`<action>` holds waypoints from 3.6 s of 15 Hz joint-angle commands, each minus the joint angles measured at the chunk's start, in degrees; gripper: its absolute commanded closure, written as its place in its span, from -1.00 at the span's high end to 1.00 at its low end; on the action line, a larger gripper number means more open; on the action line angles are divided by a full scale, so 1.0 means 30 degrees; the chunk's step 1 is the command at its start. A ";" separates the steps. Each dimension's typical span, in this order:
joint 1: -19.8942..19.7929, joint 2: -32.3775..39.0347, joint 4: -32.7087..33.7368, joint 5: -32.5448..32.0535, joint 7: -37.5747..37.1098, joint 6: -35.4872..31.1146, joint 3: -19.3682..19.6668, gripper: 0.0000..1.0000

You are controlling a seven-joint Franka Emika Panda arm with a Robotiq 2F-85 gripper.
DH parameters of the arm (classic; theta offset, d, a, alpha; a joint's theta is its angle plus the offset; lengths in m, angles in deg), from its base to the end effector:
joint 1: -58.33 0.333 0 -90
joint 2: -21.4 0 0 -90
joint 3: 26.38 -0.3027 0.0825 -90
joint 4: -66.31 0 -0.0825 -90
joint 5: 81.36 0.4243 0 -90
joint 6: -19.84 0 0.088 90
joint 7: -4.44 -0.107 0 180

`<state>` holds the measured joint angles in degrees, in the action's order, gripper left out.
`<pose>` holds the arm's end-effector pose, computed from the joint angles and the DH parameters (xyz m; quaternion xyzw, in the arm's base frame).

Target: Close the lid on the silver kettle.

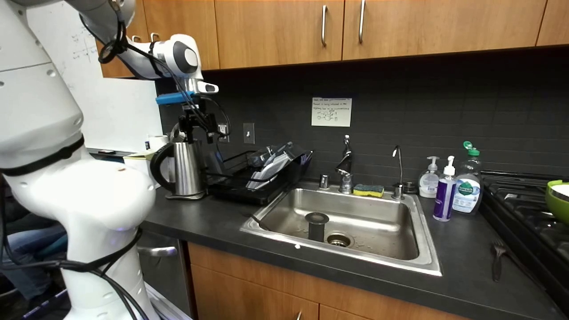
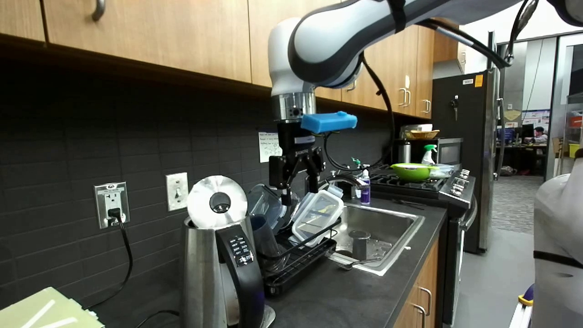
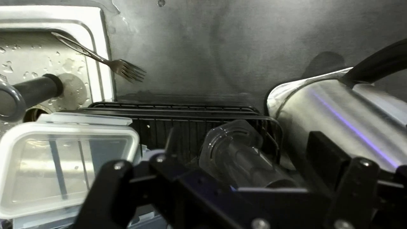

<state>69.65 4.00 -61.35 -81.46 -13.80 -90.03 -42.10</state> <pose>0.4465 0.2329 0.4636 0.9966 0.0706 0.0076 0.0416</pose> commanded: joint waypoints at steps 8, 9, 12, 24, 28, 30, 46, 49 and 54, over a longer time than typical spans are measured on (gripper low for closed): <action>0.1050 0.0318 0.1461 -0.0029 0.0756 -0.0065 -0.1117 0.05; 0.1116 0.0329 0.1487 -0.0039 0.0814 -0.0163 -0.1181 -0.09; 0.1292 0.0436 0.1590 -0.0046 0.1189 -0.0483 -0.1360 -0.56; 0.2063 0.1569 0.2547 -0.1070 0.2137 -0.2521 -0.2350 -1.00; 0.2175 0.1937 0.2760 -0.1629 0.2680 -0.3014 -0.2468 -1.00; 0.2187 0.2110 0.2757 -0.1913 0.2963 -0.3261 -0.2493 -1.00; 0.2203 0.2977 0.2362 -0.3557 0.4464 -0.5491 -0.2315 -1.00; 0.2181 0.3115 0.2227 -0.3465 0.4589 -0.5679 -0.2198 -1.00; 0.2134 0.3309 0.2098 -0.3393 0.4694 -0.5863 -0.2026 -1.00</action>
<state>75.75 13.15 -54.58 -91.08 -0.60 -106.30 -49.03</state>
